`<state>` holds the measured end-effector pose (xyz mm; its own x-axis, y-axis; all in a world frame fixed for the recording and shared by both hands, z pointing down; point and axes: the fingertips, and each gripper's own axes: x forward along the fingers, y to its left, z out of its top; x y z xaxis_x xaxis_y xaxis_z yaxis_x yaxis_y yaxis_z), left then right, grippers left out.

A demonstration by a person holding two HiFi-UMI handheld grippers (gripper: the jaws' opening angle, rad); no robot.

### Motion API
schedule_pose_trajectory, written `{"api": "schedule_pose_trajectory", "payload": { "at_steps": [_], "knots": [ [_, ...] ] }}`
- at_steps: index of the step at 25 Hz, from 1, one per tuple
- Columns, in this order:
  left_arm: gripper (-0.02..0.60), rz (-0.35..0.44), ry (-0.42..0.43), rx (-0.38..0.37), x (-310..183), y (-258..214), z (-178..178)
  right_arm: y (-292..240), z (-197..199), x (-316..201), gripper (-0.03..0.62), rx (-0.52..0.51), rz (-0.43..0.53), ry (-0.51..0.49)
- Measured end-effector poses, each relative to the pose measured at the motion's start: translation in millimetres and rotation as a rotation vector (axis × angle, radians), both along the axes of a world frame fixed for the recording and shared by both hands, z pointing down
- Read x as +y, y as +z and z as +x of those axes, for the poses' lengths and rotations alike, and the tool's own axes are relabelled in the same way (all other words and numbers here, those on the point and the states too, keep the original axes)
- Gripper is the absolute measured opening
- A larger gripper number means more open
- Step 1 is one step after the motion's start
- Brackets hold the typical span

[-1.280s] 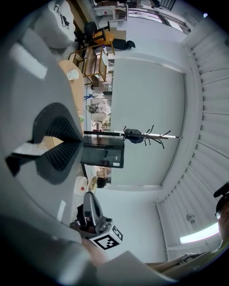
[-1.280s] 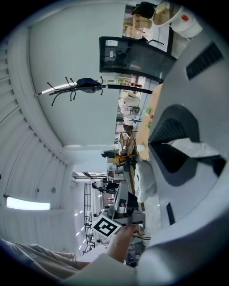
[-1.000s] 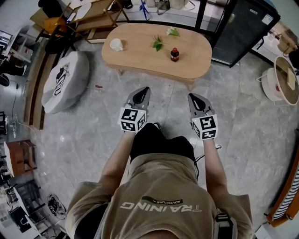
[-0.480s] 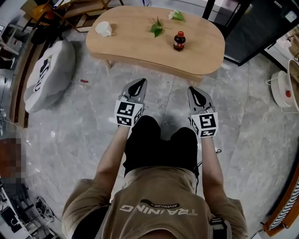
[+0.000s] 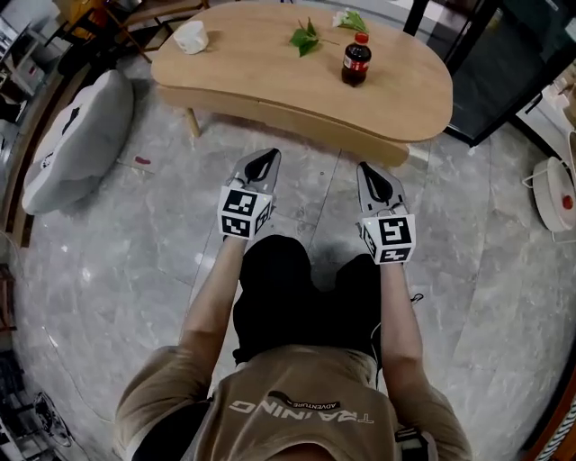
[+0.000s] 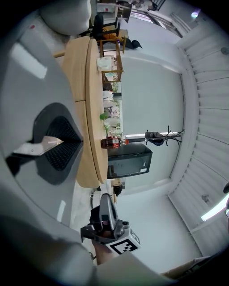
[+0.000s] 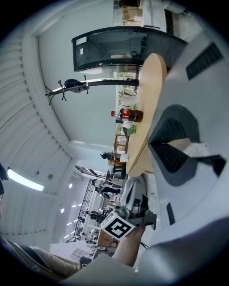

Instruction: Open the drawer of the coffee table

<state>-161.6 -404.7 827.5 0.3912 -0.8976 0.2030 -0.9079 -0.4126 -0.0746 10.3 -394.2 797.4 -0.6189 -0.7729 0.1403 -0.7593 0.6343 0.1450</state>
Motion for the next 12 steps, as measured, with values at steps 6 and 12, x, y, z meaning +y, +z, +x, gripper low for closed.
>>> {"api": "schedule_pose_trajectory", "payload": {
  "at_steps": [6,12],
  "knots": [
    [0.006,-0.027,-0.002,0.004,18,14,-4,7,6,21,0.005,-0.010,-0.023,0.002],
    [0.006,-0.024,-0.014,0.040,12,9,4,2,13,19,0.004,-0.004,-0.018,0.026]
  ]
}}
